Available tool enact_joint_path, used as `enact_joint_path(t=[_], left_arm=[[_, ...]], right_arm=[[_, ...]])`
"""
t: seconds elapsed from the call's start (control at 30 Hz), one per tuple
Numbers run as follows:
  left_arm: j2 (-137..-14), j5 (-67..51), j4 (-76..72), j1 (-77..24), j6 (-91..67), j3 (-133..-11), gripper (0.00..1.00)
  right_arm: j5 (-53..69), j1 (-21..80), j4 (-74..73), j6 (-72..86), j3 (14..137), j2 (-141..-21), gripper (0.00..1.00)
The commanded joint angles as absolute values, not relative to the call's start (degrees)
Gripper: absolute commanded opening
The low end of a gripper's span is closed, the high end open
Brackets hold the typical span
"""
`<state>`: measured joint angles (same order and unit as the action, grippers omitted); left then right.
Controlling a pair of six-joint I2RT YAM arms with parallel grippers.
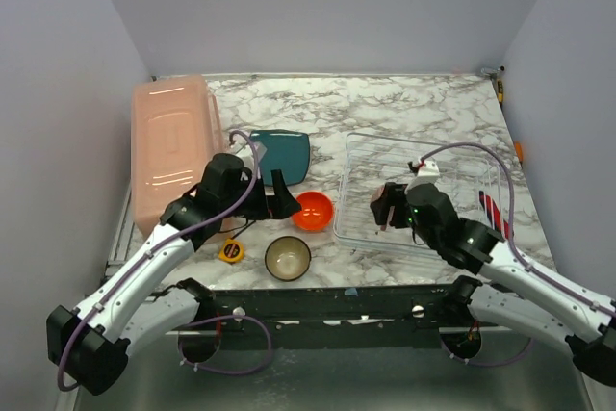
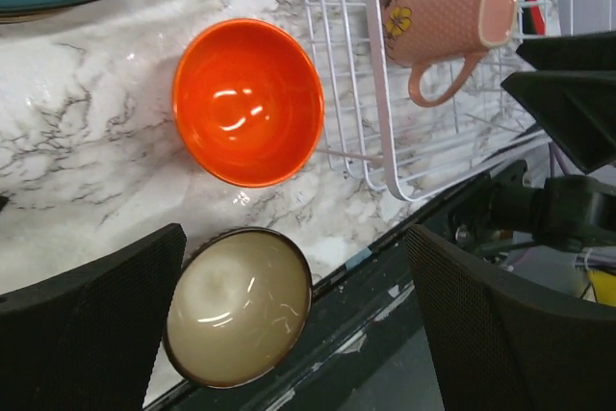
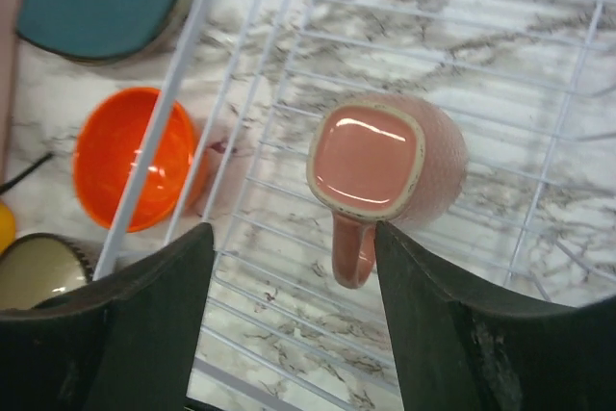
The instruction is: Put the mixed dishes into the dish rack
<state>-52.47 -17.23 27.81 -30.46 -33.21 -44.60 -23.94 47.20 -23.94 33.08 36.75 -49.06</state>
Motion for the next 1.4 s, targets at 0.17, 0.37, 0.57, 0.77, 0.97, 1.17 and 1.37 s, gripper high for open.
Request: enact_joint_path(t=[0.17, 0.37, 0.57, 0.77, 0.97, 1.17, 1.37], left_arm=[[-54.4, -6.4, 28.4, -40.8, -34.8, -45.5, 0.98], [-55.0, -1.3, 20.0, -48.0, -34.0, -42.8, 0.83], [-57.2, 7.7, 19.4, -53.8, -30.8, -42.9, 0.81], [-56.6, 8.6, 19.8, -53.9, -35.7, -42.4, 0.81], [-53.5, 9.3, 19.9, -53.9, -37.7, -40.3, 0.81], [-47.5, 9.2, 17.8, -53.9, -40.2, -36.1, 0.81], [-41.7, 9.6, 18.8, -53.9, -42.9, -33.7, 0.81]], right_arm=[[-26.2, 47.4, -10.5, 25.0, 29.6, -33.1, 0.92], [-26.7, 47.4, -9.5, 24.9, 28.2, -34.2, 0.92], [-27.5, 47.4, -8.9, 25.6, 27.3, -34.4, 0.92], [-36.8, 47.4, -19.0, 35.4, 33.7, -45.1, 0.89], [-30.4, 47.4, -35.3, 42.5, 42.9, -58.7, 0.78], [-28.4, 47.9, -38.1, 46.6, 40.8, -59.2, 0.74], [-31.4, 47.9, -34.5, 48.6, 36.7, -61.3, 0.68]])
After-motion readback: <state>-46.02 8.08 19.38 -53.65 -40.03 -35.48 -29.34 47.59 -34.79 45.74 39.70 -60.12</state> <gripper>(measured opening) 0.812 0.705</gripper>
